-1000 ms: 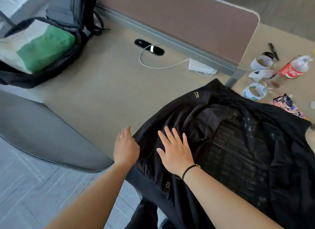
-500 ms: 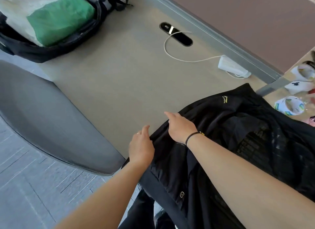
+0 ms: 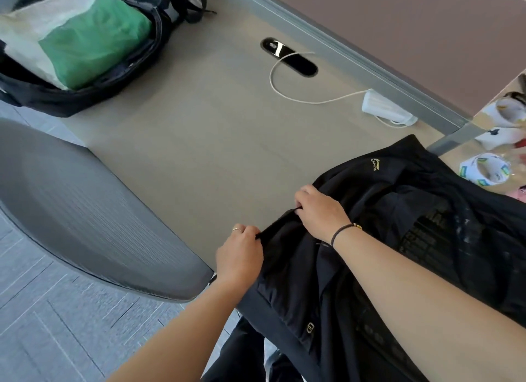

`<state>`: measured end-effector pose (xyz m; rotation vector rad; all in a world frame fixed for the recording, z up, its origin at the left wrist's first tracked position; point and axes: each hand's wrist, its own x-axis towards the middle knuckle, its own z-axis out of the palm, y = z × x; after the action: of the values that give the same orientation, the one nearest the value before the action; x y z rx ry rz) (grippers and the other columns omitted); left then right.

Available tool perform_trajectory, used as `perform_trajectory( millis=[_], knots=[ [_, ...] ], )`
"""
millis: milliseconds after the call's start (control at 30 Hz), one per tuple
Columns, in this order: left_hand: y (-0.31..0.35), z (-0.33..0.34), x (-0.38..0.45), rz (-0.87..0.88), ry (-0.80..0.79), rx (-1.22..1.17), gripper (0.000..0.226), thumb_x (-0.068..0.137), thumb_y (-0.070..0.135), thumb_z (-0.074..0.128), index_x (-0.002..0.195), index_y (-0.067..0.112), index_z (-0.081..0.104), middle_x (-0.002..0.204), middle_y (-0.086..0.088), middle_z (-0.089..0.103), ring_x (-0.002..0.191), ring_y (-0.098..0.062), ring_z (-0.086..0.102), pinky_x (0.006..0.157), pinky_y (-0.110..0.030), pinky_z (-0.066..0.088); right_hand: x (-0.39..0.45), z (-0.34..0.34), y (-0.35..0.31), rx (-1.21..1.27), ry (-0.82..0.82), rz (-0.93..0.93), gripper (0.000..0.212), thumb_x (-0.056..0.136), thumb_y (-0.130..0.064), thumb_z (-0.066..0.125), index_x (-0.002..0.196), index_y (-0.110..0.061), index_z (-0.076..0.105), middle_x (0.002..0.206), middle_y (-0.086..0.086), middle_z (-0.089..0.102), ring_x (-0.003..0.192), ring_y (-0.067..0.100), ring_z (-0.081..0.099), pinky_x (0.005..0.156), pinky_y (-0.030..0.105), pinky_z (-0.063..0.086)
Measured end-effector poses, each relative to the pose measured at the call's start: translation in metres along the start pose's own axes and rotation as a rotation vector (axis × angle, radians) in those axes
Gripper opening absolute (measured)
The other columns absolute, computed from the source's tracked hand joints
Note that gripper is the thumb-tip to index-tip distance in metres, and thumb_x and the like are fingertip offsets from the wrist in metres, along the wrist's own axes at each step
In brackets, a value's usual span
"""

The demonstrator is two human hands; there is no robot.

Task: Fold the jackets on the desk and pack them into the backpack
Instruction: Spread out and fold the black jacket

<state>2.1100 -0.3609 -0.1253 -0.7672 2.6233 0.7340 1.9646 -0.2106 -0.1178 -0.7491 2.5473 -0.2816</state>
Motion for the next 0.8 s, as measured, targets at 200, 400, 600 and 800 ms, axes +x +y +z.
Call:
perform_trajectory(
  millis=[200, 400, 600, 800],
  knots=[
    [0.026, -0.007, -0.026, 0.146, 0.021, -0.022, 0.019, 0.100, 0.032, 0.046, 0.109, 0.029, 0.063, 0.101, 0.008, 0.061, 0.089, -0.022, 0.063, 0.070, -0.032, 0.044, -0.052, -0.012, 0.035, 0.291, 0.228, 0.029, 0.006, 0.095, -0.012, 0.059, 0.095, -0.018, 0.062, 0.095, -0.008, 0.060, 0.087, 0.016, 0.058, 0.079, 0.034, 0.050],
    [0.092, 0.012, -0.084, 0.491, -0.138, -0.168, 0.009, 0.094, 0.027, 0.054, 0.098, 0.028, 0.063, 0.085, 0.014, 0.055, 0.086, -0.009, 0.054, 0.073, -0.030, 0.047, -0.153, -0.004, 0.084, 0.496, 0.481, 0.195, 0.016, 0.096, -0.008, 0.058, 0.104, -0.019, 0.066, 0.117, -0.009, 0.066, 0.107, 0.002, 0.058, 0.094, 0.019, 0.044],
    [0.151, 0.065, -0.158, 0.736, -0.395, -0.105, 0.009, 0.093, 0.027, 0.052, 0.093, 0.023, 0.060, 0.084, 0.011, 0.058, 0.080, -0.013, 0.054, 0.073, -0.035, 0.051, -0.265, 0.016, 0.121, 0.602, 0.626, 0.410, 0.021, 0.097, -0.003, 0.056, 0.104, -0.021, 0.065, 0.128, -0.021, 0.057, 0.110, -0.007, 0.053, 0.092, 0.003, 0.038],
    [0.158, 0.110, -0.183, 0.700, -0.600, 0.069, 0.036, 0.094, 0.043, 0.060, 0.127, 0.030, 0.061, 0.111, 0.011, 0.063, 0.097, -0.011, 0.062, 0.088, -0.032, 0.053, -0.311, 0.102, 0.128, 1.107, 0.652, 0.896, 0.034, 0.097, -0.005, 0.053, 0.105, -0.035, 0.067, 0.114, -0.002, 0.068, 0.104, 0.018, 0.064, 0.095, 0.037, 0.051]
  ],
)
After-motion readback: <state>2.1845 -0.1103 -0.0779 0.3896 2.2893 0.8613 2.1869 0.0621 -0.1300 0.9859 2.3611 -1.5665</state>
